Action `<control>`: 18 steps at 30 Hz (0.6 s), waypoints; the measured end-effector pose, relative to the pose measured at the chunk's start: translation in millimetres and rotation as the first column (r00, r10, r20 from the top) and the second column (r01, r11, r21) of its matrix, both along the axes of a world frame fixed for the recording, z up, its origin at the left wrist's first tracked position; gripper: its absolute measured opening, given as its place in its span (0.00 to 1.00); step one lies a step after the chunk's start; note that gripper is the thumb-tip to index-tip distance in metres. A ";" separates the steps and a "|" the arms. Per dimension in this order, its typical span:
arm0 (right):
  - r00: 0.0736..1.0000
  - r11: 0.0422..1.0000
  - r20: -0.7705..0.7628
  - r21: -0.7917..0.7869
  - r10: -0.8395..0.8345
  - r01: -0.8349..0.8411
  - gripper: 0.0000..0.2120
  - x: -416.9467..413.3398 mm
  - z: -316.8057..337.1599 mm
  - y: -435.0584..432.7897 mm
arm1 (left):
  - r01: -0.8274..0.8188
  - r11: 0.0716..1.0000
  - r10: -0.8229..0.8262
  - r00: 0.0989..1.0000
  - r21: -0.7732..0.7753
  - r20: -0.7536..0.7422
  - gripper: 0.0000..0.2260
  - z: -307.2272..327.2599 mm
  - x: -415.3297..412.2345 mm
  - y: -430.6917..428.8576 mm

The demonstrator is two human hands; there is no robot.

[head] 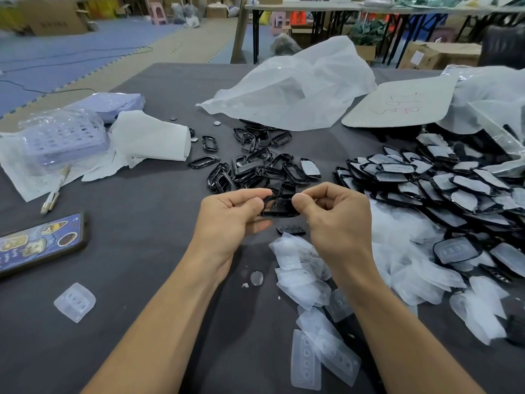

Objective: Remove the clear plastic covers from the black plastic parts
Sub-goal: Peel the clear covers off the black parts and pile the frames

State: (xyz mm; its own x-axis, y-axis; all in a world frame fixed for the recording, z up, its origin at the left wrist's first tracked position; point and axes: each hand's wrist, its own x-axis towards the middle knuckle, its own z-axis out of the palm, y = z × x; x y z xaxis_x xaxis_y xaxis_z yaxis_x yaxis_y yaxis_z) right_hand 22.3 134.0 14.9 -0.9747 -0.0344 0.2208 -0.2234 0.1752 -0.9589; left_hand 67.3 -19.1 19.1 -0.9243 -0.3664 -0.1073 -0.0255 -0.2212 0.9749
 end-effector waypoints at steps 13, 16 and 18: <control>0.985 0.971 -0.166 0.220 -0.053 0.090 0.10 6.7 -3.2 -4.3 | -0.008 0.998 0.004 0.998 -0.066 -0.061 0.10 0.9 6.3 7.4; 0.968 0.957 -0.225 0.238 -0.114 0.168 0.09 11.4 -0.5 -4.4 | -0.010 1.000 0.009 0.997 -0.014 -0.071 0.13 3.2 6.3 4.0; 0.988 0.977 -0.145 0.196 -0.059 0.087 0.08 11.4 1.2 -5.8 | -0.006 1.000 0.007 0.998 0.021 -0.067 0.14 4.1 5.7 0.5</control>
State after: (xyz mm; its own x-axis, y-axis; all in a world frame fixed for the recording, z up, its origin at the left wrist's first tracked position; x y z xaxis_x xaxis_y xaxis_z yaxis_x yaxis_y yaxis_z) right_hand 33.8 128.3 16.1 -0.9371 -0.0220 0.3483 -0.3299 0.3815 -0.8635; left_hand 73.0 -18.6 23.2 -0.9273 -0.3706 -0.0533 0.0408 -0.2417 0.9695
